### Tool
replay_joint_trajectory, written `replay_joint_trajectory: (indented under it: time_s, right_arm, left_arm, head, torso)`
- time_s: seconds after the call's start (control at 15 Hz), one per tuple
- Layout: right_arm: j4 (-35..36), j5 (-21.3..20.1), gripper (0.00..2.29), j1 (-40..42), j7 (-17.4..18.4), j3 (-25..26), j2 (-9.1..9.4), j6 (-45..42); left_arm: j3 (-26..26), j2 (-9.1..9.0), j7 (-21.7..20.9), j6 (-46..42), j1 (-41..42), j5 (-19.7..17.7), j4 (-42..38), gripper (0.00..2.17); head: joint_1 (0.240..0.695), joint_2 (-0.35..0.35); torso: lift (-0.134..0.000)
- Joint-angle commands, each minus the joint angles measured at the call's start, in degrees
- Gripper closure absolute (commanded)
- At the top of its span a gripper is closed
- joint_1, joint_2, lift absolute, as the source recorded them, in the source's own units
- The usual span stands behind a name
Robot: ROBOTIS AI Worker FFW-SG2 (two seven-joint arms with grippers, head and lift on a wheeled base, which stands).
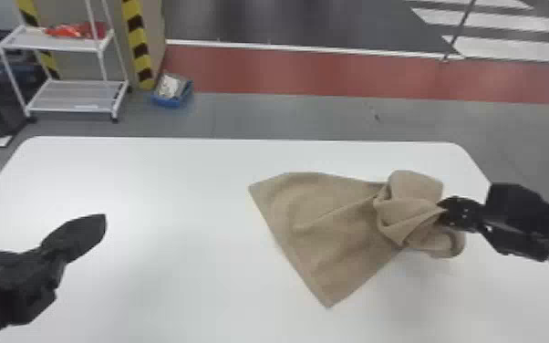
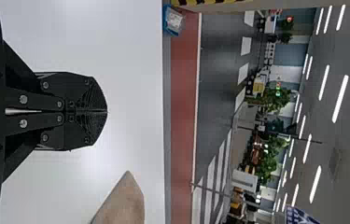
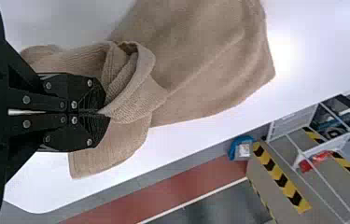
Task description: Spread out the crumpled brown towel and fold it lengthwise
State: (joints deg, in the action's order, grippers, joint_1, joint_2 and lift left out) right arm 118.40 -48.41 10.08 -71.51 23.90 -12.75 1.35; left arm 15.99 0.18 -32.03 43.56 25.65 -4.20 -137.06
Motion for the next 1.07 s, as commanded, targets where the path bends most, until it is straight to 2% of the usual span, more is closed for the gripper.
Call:
replay_joint_trajectory:
  time_s: [0.0, 0.07, 0.13, 0.2, 0.33, 0.4, 0.6, 0.73, 0.8, 0.87, 0.93, 1.0]
  right_arm:
    - [-0.81, -3.71, 1.88, 0.82, -0.13, 0.27, 0.0, 3.53]
    - [-0.81, -3.27, 1.52, 1.17, -0.13, 0.54, 0.0, 5.64]
    - [-0.81, -3.97, 0.96, 1.35, -0.13, 0.8, 0.0, 7.22]
    - [-1.16, -4.32, 0.59, 1.35, -0.04, 1.33, -0.17, 7.75]
    - [-1.95, -3.97, 0.47, 1.08, 0.05, 3.35, -0.7, 7.75]
    - [-2.04, -3.18, 0.35, 1.08, -0.04, 4.14, -0.79, 7.92]
    - [-2.04, -1.51, 0.11, 0.64, 0.4, 7.3, -0.61, 10.91]
    - [-1.86, 4.99, 0.09, -0.68, 0.75, 10.29, -0.52, 22.87]
    - [-1.42, 8.07, 0.1, -1.64, 2.16, 11.35, -0.44, 31.13]
    - [-0.81, 10.71, 0.1, -3.14, 5.06, 11.96, -0.52, 43.96]
    - [-0.1, 15.28, 0.11, -4.54, 9.02, 13.1, -0.44, 53.28]
    - [0.16, 21.34, 0.11, -4.63, 12.62, 15.3, -0.08, 54.68]
  left_arm:
    - [-2.72, -0.32, -1.72, -0.18, 0.98, 0.42, 0.48, 1.32]
    - [-4.22, -0.32, -2.16, -0.54, 1.07, 0.68, 1.18, 1.03]
    - [-5.53, -0.32, -2.77, -1.42, 1.42, 0.77, 1.62, 0.65]
    - [-7.2, -0.32, -3.13, -1.59, 2.04, 1.39, 1.62, 0.4]
    - [-11.69, -0.32, -3.92, -4.05, 3.27, 4.2, 2.15, 0.32]
    - [-14.59, -0.32, -3.92, -5.11, 3.62, 6.05, 2.59, 0.32]
    - [-22.94, -0.32, -3.83, -7.22, 3.62, 10.62, 4.08, 0.33]
    - [-27.51, -0.32, -3.65, -8.62, 3.35, 12.11, 5.84, 0.33]
    - [-29.62, -0.32, -3.48, -8.62, 2.83, 12.11, 6.98, 0.33]
    - [-31.64, -0.32, -3.3, -8.62, 2.12, 12.2, 8.12, 0.4]
    - [-33.13, -0.32, -3.04, -8.62, 1.51, 12.46, 9.18, 0.41]
    - [-34.63, -0.32, -2.69, -9.15, 0.8, 12.9, 10.58, 0.41]
  head:
    - [0.695, -0.151]
    - [0.695, -0.177]
    - [0.695, -0.2]
    - [0.695, -0.225]
    - [0.695, -0.276]
    - [0.695, -0.331]
    - [0.695, -0.35]
    - [0.695, -0.35]
    - [0.695, -0.35]
    - [0.695, -0.35]
    - [0.695, -0.35]
    - [0.695, -0.35]
  torso:
    - [-0.124]
    - [-0.124]
    - [-0.124]
    - [-0.124]
    - [-0.124]
    - [-0.124]
    - [-0.124]
    - [-0.124]
    - [-0.124]
    - [-0.124]
    - [-0.124]
    - [-0.124]
